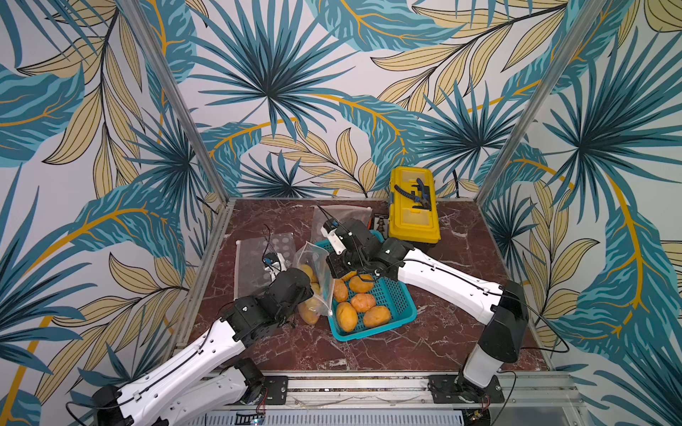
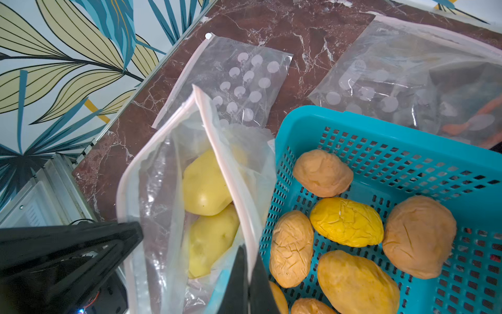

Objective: Put the potatoes into a zipper bag and zip it
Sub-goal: Adjust the zipper food storage bag at the center of the board.

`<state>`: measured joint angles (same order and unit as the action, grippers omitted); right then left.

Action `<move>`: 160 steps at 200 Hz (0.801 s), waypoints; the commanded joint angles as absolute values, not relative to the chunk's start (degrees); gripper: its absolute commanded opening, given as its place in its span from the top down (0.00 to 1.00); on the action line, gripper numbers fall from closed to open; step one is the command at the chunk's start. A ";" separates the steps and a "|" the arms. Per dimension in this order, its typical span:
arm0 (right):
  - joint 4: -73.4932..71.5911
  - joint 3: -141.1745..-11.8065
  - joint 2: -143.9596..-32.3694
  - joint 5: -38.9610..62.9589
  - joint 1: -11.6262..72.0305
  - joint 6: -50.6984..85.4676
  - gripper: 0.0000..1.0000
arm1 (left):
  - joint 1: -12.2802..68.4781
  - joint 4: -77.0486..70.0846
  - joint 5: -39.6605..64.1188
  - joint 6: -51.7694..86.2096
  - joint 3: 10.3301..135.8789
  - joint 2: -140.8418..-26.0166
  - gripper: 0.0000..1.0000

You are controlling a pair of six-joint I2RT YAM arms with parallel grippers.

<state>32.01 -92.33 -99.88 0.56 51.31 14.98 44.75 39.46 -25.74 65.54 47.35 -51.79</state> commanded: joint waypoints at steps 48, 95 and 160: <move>30.63 -93.40 -97.94 4.83 51.33 11.29 0.78 | 43.31 40.02 -29.80 73.88 49.87 -54.05 1.00; 24.35 -82.86 -87.53 4.10 51.33 11.15 0.30 | 39.67 40.01 -27.45 74.66 49.73 -54.73 1.00; 5.17 -56.45 -70.09 -2.52 51.44 12.22 0.20 | 37.82 40.01 -26.91 76.09 50.42 -56.42 1.00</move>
<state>13.76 -63.11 -71.94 0.23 51.37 11.79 38.52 39.51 -27.11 75.09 47.97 -55.86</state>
